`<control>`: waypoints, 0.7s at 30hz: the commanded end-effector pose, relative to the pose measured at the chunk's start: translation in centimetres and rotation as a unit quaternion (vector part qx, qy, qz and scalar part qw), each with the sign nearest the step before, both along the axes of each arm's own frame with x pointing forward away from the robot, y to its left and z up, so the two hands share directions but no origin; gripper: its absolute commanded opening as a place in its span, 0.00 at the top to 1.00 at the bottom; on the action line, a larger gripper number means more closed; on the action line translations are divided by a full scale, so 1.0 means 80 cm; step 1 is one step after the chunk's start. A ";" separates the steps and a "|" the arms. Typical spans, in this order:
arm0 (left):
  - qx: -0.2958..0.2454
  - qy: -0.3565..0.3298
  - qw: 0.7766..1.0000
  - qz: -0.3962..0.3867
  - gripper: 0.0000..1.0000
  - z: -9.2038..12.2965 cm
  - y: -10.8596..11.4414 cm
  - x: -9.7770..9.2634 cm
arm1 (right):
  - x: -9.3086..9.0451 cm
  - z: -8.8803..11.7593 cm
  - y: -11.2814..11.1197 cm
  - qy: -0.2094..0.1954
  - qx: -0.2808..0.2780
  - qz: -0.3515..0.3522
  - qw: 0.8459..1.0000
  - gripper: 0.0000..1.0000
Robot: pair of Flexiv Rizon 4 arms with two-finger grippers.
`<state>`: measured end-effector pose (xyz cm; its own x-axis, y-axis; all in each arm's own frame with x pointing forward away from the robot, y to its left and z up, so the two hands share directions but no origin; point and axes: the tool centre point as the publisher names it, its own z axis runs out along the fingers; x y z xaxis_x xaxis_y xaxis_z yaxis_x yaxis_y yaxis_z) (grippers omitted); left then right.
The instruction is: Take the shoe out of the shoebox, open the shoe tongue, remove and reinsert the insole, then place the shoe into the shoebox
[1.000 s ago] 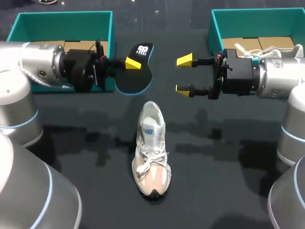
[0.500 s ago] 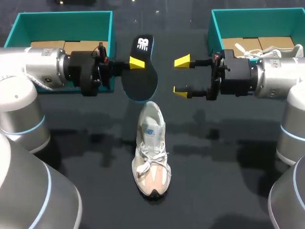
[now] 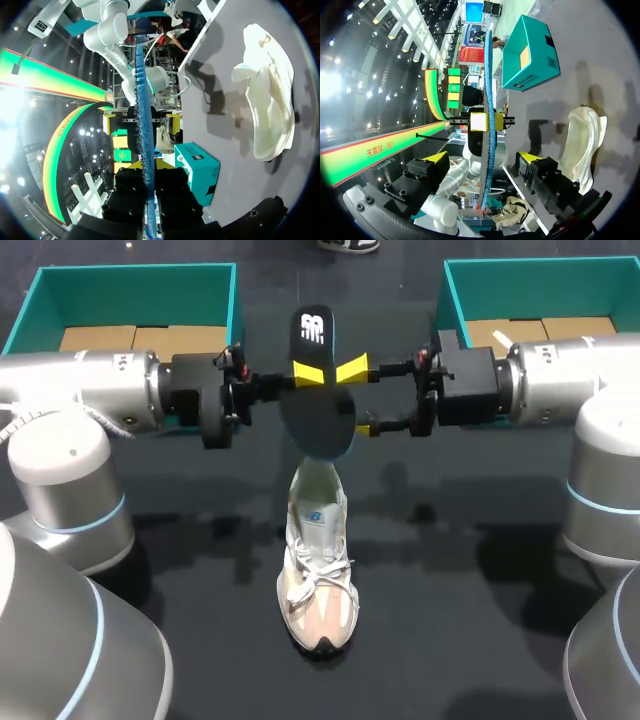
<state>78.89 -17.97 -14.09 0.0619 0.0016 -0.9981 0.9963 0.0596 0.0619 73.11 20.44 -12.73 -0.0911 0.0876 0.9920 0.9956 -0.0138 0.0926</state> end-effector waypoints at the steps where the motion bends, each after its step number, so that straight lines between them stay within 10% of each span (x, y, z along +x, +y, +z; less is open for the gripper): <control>1: 0.002 -0.002 1.000 0.006 1.00 0.002 -0.010 0.006 | 0.003 0.002 0.008 0.000 -0.008 0.001 1.000 0.43; 21: 0.001 -0.012 1.000 0.000 1.00 0.003 -0.018 0.017 | 0.013 -0.006 0.027 0.010 -0.017 0.009 1.000 0.66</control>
